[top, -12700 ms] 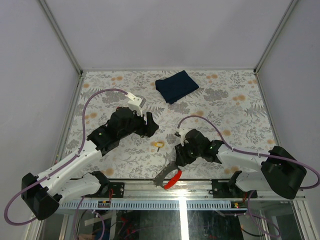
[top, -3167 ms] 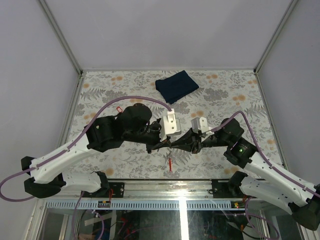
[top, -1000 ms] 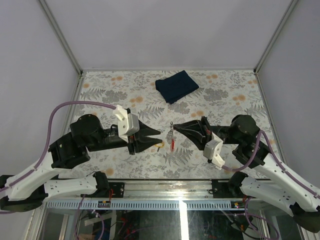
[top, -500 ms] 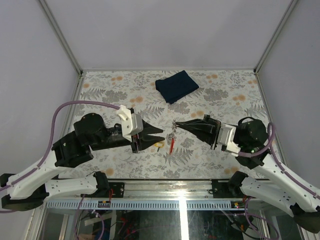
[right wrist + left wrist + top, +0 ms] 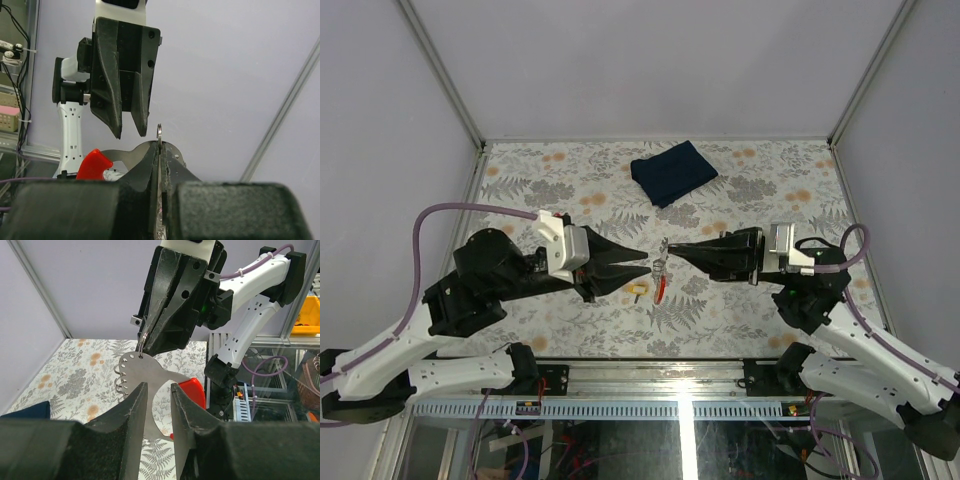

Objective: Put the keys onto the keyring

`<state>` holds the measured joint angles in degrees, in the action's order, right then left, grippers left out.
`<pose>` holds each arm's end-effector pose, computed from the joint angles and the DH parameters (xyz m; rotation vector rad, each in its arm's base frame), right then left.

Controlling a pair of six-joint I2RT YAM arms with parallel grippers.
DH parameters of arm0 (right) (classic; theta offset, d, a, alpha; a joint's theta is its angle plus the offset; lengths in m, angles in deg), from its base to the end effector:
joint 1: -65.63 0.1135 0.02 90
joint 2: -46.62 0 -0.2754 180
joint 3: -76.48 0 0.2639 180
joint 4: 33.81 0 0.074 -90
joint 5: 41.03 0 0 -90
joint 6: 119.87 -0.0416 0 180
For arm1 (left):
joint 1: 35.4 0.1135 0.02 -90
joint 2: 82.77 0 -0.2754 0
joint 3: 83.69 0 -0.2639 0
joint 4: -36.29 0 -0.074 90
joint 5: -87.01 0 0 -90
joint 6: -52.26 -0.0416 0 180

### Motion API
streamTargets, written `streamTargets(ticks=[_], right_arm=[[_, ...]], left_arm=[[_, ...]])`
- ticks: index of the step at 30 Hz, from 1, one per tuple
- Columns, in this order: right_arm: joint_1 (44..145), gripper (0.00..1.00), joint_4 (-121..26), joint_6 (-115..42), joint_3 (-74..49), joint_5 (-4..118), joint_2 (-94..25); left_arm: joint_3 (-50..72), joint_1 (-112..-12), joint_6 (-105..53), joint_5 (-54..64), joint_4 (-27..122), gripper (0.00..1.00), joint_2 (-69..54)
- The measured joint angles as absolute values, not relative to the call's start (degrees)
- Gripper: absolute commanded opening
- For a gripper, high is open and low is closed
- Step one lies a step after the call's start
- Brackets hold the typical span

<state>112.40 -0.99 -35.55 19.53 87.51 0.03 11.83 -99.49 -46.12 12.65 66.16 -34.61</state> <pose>0.0962 0.1402 0.4339 -0.9181 0.5415 1.1065 0.0608 -0.1509 0.4878 1.0893 1.0902 -0.9817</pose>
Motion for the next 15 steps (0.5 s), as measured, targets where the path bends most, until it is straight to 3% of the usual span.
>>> streamTargets(ticks=[15], right_arm=[[112.4, 0.0, 1.3, -38.9, 19.5, 92.4, -1.5]], left_arm=[[11.9, -99.5, -46.2, 15.1, 63.0, 0.2, -31.0]])
